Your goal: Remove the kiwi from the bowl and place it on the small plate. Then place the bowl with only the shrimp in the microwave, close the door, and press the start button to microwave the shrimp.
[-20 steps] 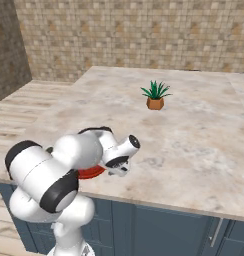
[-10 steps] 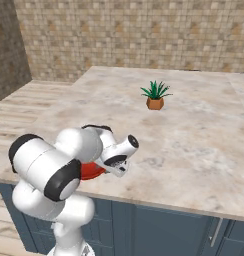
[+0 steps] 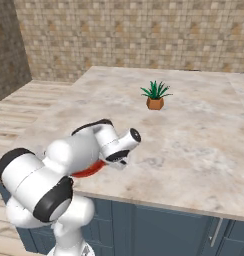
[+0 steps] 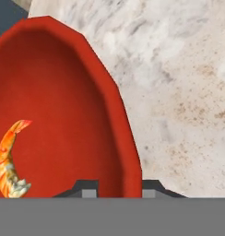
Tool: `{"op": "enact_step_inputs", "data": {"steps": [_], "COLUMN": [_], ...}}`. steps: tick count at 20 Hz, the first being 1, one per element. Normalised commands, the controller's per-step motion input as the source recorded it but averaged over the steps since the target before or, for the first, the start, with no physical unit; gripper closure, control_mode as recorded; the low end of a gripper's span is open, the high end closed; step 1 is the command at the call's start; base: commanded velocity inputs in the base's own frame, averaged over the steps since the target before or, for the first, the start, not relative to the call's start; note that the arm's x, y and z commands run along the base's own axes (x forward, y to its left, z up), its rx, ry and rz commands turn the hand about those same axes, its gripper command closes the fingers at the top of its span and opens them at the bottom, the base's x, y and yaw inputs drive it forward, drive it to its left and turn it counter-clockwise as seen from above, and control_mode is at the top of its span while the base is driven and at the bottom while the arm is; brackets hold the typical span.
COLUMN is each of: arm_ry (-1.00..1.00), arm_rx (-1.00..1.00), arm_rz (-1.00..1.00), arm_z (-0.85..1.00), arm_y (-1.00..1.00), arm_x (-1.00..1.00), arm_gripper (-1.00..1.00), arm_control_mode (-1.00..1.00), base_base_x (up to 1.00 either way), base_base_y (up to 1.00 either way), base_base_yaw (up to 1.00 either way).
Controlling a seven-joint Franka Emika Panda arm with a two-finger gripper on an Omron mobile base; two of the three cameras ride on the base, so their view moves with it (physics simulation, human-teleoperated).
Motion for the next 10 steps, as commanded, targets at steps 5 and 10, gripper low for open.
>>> {"op": "enact_step_inputs", "data": {"steps": [5, 10], "arm_ry": [0.03, 0.22], "arm_rx": [0.00, 0.00], "arm_rz": [-0.09, -0.10], "arm_z": [0.59, 0.62], "arm_y": [0.03, 0.04], "arm_x": [-0.23, -0.20], "arm_gripper": [1.00, 1.00], "arm_control_mode": [-1.00, -1.00], "base_base_x": [0.00, 0.00], "base_base_y": [0.00, 0.00], "base_base_yaw": [0.00, 0.00]}}
